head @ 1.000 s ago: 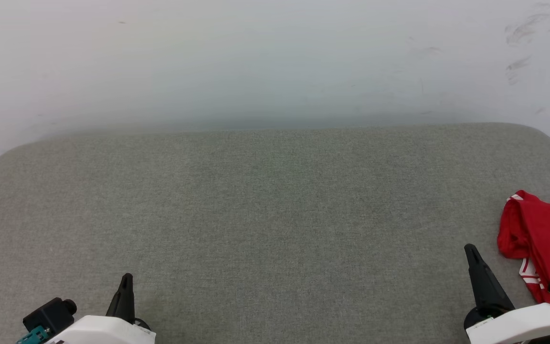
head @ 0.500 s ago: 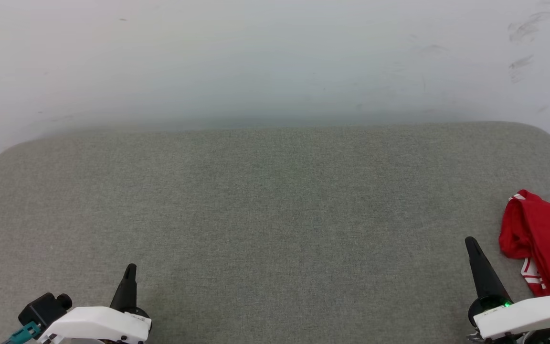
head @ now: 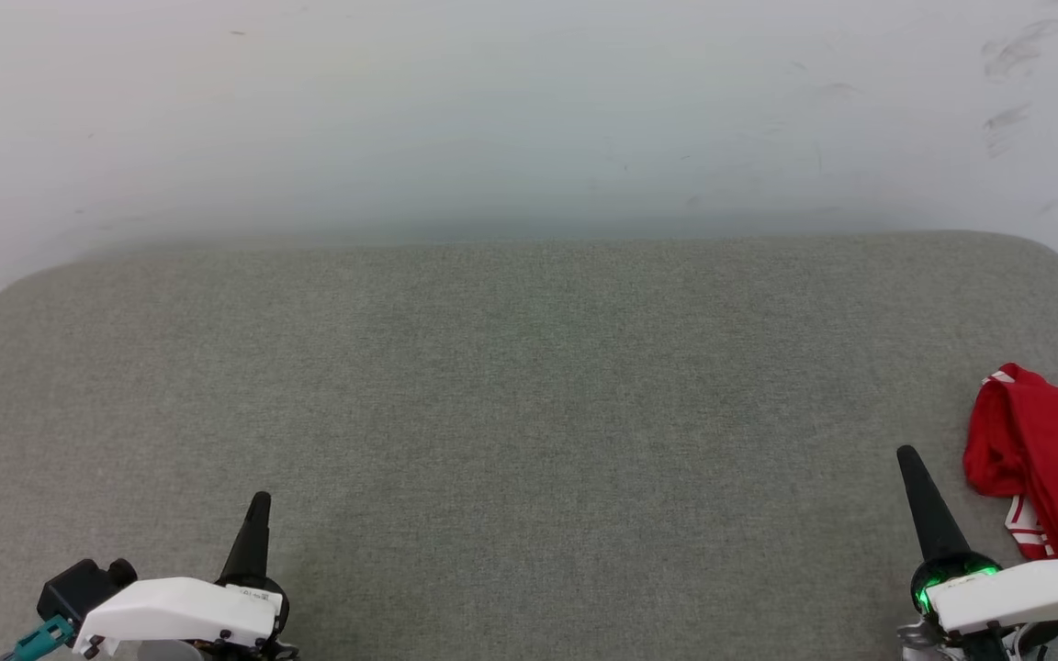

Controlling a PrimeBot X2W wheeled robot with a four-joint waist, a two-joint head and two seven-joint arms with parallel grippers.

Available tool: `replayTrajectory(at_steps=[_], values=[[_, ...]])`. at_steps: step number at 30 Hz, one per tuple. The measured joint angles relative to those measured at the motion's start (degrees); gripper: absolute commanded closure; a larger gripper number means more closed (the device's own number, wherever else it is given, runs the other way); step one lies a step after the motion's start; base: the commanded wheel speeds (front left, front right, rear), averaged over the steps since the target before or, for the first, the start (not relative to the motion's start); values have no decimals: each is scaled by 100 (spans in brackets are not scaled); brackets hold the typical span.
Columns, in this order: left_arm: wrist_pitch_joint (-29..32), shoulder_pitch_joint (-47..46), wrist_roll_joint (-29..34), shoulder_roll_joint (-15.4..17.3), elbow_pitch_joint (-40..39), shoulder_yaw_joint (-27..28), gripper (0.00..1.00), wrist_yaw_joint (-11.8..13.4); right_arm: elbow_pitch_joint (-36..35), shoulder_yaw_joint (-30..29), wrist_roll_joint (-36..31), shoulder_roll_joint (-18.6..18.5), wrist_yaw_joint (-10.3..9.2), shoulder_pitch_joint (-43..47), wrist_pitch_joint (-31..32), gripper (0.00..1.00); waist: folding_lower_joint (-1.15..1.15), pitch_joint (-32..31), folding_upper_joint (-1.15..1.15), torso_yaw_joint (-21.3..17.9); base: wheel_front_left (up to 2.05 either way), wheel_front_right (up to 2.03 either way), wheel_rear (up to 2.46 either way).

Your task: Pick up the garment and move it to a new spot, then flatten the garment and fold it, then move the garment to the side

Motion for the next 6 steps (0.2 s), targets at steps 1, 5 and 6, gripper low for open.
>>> replayTrajectory(at_steps=[1, 5, 6], values=[[18, -2, -57, -7, 0, 12, 100, -16, 13, -2, 59, -1, 0, -26, 1, 100, 0, 2, 0, 2, 0, 0, 0], [71, -21, -259, -26, 8, 67, 100, -62, 79, -10, 310, -2, 0, -71, 27, 100, 0, 12, 0, 7, 0, 0, 0], [86, -30, -315, -33, 8, 81, 100, -74, 91, -13, 364, -2, 0, -73, 44, 100, 0, 14, 0, 8, 0, 0, 0]])
